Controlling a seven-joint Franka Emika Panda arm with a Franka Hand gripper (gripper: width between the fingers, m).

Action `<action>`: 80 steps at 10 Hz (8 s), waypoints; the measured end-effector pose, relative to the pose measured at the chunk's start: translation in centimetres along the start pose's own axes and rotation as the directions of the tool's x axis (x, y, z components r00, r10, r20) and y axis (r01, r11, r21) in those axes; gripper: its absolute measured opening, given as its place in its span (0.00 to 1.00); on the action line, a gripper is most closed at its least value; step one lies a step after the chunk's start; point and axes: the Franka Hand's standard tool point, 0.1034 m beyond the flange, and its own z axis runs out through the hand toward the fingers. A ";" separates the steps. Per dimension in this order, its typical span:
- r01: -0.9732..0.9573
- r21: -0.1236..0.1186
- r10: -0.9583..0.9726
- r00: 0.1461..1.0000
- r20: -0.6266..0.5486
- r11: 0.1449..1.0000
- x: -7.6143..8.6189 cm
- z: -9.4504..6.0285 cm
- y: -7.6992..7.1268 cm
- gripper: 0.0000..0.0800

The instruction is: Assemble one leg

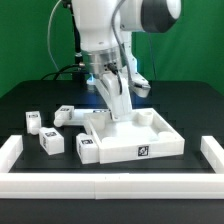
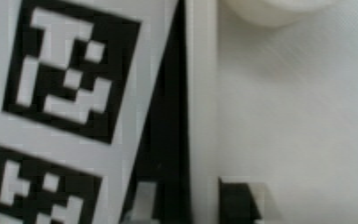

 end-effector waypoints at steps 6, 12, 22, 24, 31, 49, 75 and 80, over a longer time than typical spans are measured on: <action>-0.074 0.058 0.075 0.997 -0.029 0.996 -0.5 0.3 -1.1 0.07; -0.185 0.104 0.189 0.981 -0.035 0.977 -5.4 0.8 -7.3 0.07; -0.159 0.151 0.178 0.977 -0.119 0.976 -4.8 1.0 -11.0 0.38; -0.136 0.154 0.155 0.981 -0.117 0.979 -4.5 0.6 -10.9 0.76; -0.019 0.223 0.047 0.992 -0.119 0.975 -0.6 -5.8 -11.8 0.81; 0.352 0.211 -0.282 0.912 -0.298 0.912 3.8 -6.7 -14.0 0.81; 0.958 -0.200 -0.961 0.160 -0.226 0.206 10.2 -2.7 -13.0 0.81; 0.955 -0.207 -0.958 0.160 -0.237 0.211 10.2 -2.6 -13.0 0.60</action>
Offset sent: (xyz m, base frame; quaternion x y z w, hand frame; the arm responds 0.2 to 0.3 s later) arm 0.0000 0.0000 0.0000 0.0000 0.0000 0.0000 1.0000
